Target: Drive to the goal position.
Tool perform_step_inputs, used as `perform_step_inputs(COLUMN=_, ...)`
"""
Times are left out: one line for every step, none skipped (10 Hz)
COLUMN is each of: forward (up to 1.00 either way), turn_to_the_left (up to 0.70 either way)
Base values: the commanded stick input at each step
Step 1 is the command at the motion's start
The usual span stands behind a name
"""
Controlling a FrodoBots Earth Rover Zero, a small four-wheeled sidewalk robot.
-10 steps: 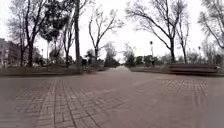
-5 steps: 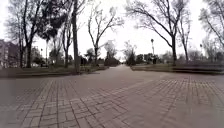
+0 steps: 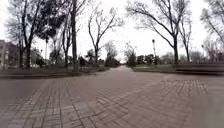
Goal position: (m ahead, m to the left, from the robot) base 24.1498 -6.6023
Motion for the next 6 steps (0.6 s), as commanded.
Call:
perform_step_inputs(forward=0.70, turn_to_the_left=0.00)
perform_step_inputs(forward=0.70, turn_to_the_left=0.00)
perform_step_inputs(forward=0.70, turn_to_the_left=0.00)
perform_step_inputs(forward=0.70, turn_to_the_left=0.00)
perform_step_inputs(forward=0.70, turn_to_the_left=0.00)
perform_step_inputs(forward=0.70, turn_to_the_left=0.00)
